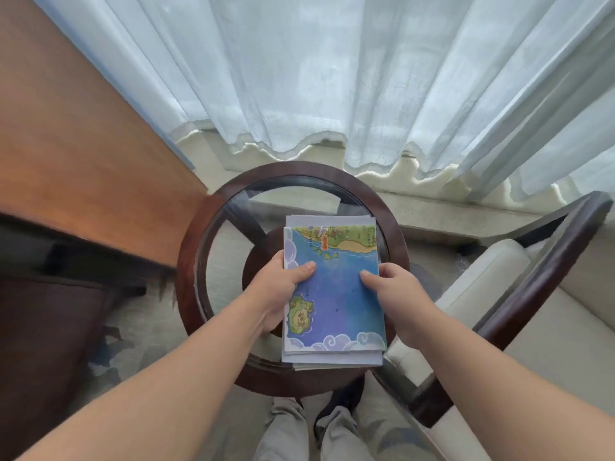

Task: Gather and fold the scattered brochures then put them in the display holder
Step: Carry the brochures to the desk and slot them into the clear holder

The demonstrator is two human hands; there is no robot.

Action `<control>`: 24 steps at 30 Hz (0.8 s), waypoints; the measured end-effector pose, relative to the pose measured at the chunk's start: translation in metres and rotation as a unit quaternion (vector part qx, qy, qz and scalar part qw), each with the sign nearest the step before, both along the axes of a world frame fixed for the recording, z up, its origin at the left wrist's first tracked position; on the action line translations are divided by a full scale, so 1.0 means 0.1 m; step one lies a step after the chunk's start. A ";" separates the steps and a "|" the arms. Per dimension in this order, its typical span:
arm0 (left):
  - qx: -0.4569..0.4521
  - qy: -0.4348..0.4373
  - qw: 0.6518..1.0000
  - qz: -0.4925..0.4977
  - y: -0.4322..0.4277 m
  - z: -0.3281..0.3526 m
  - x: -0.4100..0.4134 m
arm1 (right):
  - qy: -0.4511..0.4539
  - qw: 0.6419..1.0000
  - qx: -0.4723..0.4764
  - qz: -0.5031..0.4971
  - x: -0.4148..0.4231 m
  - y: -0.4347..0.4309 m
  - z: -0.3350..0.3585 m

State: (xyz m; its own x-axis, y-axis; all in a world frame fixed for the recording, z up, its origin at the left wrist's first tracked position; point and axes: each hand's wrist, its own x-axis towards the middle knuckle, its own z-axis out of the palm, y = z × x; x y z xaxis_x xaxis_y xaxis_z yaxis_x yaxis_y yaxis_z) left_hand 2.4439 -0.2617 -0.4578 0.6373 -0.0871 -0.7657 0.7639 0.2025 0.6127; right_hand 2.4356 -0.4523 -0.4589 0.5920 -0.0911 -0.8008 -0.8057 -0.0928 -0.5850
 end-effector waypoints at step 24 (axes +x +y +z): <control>0.160 -0.223 0.916 0.292 3.40 2.82 -1.95 | -0.277 0.891 0.056 0.356 -0.68 3.78 2.86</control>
State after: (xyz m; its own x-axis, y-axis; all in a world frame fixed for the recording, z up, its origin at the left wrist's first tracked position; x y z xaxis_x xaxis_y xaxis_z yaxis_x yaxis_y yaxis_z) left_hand 2.2491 0.0780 -0.1758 0.7588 0.5524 -0.3451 0.2418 0.2531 0.9367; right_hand 2.3677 -0.0743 -0.1725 0.7750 0.5269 -0.3489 -0.1518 -0.3807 -0.9122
